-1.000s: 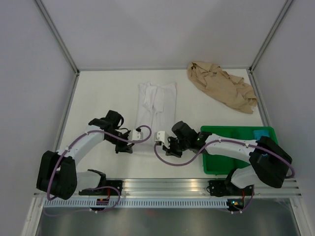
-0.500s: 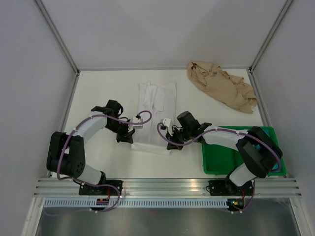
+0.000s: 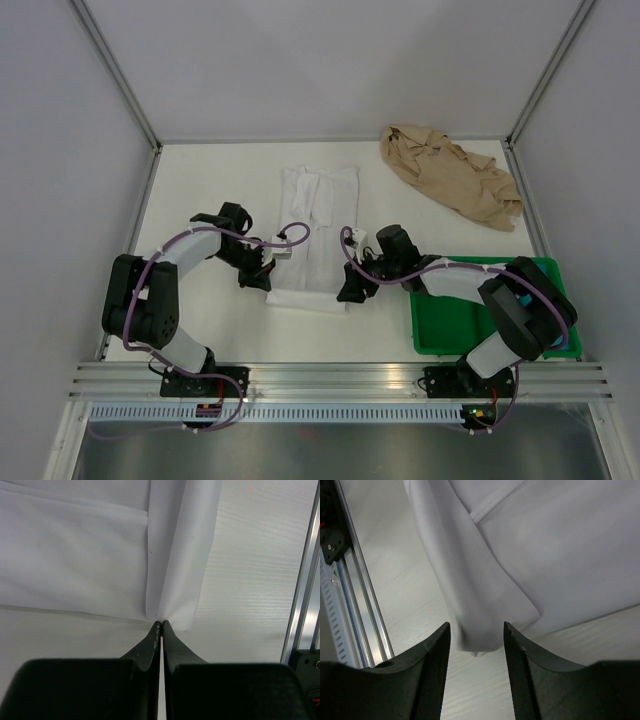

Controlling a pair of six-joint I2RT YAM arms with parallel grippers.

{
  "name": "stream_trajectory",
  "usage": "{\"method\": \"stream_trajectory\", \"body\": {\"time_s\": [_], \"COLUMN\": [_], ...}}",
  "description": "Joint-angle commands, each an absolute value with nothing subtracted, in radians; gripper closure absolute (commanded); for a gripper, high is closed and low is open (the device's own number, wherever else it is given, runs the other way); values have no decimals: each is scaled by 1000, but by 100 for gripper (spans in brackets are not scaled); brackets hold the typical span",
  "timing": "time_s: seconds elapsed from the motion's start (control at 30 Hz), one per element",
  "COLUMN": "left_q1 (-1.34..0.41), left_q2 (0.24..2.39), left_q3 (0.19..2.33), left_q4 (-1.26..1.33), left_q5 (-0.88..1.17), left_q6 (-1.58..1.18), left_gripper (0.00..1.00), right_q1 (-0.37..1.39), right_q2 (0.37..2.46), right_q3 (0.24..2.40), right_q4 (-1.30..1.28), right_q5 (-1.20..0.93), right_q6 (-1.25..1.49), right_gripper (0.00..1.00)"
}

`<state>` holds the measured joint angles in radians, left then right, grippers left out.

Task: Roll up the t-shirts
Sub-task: Roll the tshirt

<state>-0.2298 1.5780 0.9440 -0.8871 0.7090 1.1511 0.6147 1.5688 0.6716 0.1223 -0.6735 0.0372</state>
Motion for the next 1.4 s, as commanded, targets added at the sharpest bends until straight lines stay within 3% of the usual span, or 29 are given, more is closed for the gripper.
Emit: {"method": "stream_trajectory", "body": {"time_s": [0.0, 0.33, 0.63, 0.67, 0.73, 0.8, 0.9, 1.17, 1.37], "left_q1": [-216, -210, -206, -206, -206, -206, -206, -206, -206], "left_q2": [1583, 1585, 1585, 1585, 1586, 1586, 1586, 1598, 1641], "left_q3": [977, 974, 976, 976, 976, 976, 979, 963, 971], "left_q4": [-877, -870, -871, -871, -870, -871, -871, -772, -733], "left_q5": [739, 735, 730, 730, 735, 733, 735, 692, 683], "left_q6": [1141, 1143, 1140, 1138, 1138, 1138, 1135, 1051, 999], "left_gripper": [98, 98, 98, 98, 98, 98, 98, 98, 98], "right_q1": [627, 755, 784, 784, 784, 784, 778, 625, 620], "right_q2": [1513, 1447, 1497, 1499, 1494, 1488, 1483, 1561, 1677], "right_q3": [614, 506, 460, 459, 456, 456, 469, 509, 543], "right_q4": [316, 425, 425, 431, 431, 431, 422, 433, 419], "right_q5": [-687, -499, -439, -437, -428, -440, -481, -587, -600], "right_q6": [195, 239, 285, 285, 288, 291, 310, 485, 528], "right_gripper": [47, 44, 48, 50, 64, 84, 99, 99, 100]}}
